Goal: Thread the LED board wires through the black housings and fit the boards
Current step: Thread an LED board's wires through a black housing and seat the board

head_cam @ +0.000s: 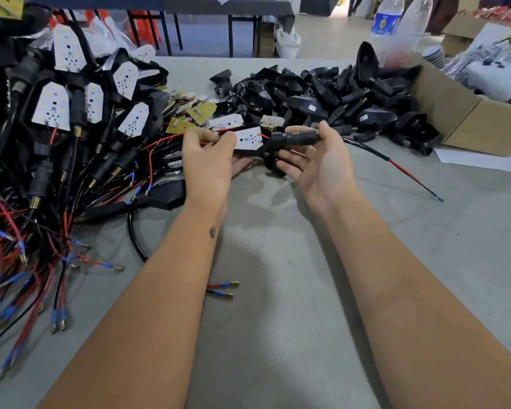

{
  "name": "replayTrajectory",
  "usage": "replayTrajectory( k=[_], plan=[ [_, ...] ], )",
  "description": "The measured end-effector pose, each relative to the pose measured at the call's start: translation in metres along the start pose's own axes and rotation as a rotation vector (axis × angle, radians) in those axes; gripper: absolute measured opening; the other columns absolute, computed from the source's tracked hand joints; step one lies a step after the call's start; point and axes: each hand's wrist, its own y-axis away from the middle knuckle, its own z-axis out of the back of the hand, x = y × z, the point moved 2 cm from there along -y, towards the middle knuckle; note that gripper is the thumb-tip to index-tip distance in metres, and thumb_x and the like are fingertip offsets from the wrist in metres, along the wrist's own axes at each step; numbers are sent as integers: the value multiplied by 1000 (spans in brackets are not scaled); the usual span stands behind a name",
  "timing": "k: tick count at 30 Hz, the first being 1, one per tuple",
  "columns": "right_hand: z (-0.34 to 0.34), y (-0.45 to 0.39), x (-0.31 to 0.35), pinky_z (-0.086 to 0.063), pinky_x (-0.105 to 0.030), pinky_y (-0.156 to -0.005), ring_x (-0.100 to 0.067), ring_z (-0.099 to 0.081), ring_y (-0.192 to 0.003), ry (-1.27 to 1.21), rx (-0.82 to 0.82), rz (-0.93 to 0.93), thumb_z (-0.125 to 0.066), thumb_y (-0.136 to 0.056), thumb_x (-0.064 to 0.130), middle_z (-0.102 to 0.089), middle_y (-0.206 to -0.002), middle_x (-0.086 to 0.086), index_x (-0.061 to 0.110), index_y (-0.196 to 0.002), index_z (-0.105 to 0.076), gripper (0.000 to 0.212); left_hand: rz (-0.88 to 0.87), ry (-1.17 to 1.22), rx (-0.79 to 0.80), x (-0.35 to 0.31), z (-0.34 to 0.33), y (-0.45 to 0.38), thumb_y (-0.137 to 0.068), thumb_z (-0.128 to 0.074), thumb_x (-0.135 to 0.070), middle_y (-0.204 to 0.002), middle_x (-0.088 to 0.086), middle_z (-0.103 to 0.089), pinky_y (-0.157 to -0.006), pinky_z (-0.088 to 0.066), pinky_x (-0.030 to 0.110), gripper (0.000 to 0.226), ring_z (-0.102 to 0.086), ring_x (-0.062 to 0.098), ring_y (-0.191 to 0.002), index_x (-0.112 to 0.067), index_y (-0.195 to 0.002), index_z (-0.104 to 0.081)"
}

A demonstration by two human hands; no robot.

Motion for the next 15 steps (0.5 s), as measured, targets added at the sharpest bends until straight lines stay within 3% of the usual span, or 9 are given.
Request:
replayTrajectory(
  k=[3, 6, 9, 12, 15],
  plan=[
    [3, 0, 0, -42, -21, -53, -9, -40, -56, -7, -97, 44, -46, -100, 25, -46, -68, 3, 13, -91, -70, 28, 1, 80, 3, -4, 4, -2, -85, -56, 7, -89, 10, -64, -68, -61, 42, 34, -71, 30, -80, -18, -99, -38],
    [9, -3, 4, -34, -20, -46, -8, -33, -46, -188, -182, 41, -57, -95, 13, -37, -58, 5, 13, -91, -63, 7, 9, 136, -5, -9, 8, -6, -86, -58, 9, -84, 6, -69, -64, -60, 38, 33, -74, 27, -76, -16, -103, -43],
    [14, -4, 6, -39, -19, -45, -9, -38, -45, -321, -166, 11, -54, -97, 16, -43, -55, 3, 11, -80, -57, 18, 29, 118, -11, -10, 8, -6, -89, -61, 4, -89, 4, -70, -64, -59, 30, 23, -74, 21, -77, -11, -106, -53],
    [15, -4, 7, -50, -20, -51, -8, -50, -47, -219, -126, 46, -51, -99, 11, -54, -55, 1, 7, -80, -60, 22, 54, 151, 25, -10, 8, -6, -93, -59, -1, -96, 8, -70, -65, -58, 28, 12, -74, 20, -78, -11, -99, -61],
    [11, -3, 4, -57, -26, -61, -12, -60, -55, -147, -36, 52, -45, -102, 9, -61, -61, -2, 2, -88, -62, 23, 53, 231, 57, -13, 11, -10, -97, -56, -8, -88, 2, -72, -71, -58, 30, 11, -73, 19, -79, -15, -95, -63]
  ],
)
